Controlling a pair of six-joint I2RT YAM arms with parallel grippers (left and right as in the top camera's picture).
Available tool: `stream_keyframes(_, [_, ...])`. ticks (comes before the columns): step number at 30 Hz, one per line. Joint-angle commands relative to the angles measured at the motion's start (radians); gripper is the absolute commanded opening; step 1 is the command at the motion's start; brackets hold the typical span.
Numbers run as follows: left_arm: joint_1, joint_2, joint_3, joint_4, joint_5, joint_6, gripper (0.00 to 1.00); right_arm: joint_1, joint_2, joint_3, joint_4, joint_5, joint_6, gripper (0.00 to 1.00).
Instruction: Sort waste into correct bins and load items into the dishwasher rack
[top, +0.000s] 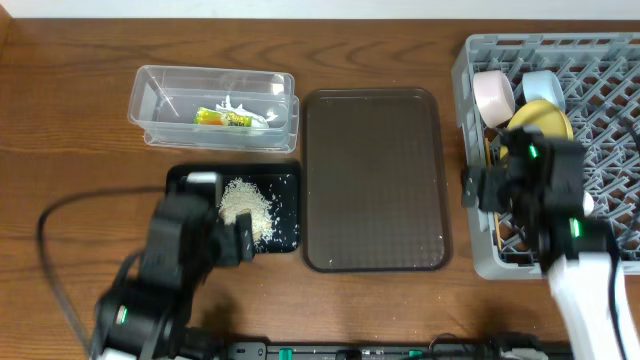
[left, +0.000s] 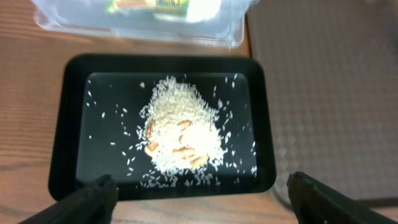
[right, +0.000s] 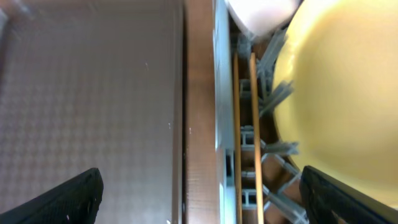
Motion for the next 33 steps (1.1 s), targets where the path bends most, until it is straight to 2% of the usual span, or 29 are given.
stream_keyframes(1, [-0.003, -0.1, -0.053, 0.021, 0.002, -0.008, 0.91, 0.0, -0.163, -0.109, 0.046, 0.058, 0.006, 0.99])
stream_keyframes(5, [-0.003, -0.162, -0.055, 0.014, 0.002, -0.008, 0.92, 0.001, -0.314, -0.178, 0.032, 0.055, 0.006, 0.99])
stream_keyframes(9, [-0.003, -0.166, -0.055, 0.0, 0.001, -0.008, 0.92, 0.001, -0.379, -0.185, -0.061, 0.055, 0.006, 0.99])
stream_keyframes(22, [-0.003, -0.166, -0.055, 0.001, 0.002, -0.008, 0.93, 0.001, -0.383, -0.185, -0.258, 0.055, 0.006, 0.99])
stream_keyframes(29, [-0.003, -0.166, -0.055, 0.001, 0.001, -0.008, 0.93, 0.002, -0.411, -0.187, -0.282, 0.062, -0.002, 0.99])
stream_keyframes(33, [-0.003, -0.166, -0.055, 0.001, 0.001, -0.008, 0.93, 0.056, -0.507, -0.217, -0.162, 0.048, -0.026, 0.99])
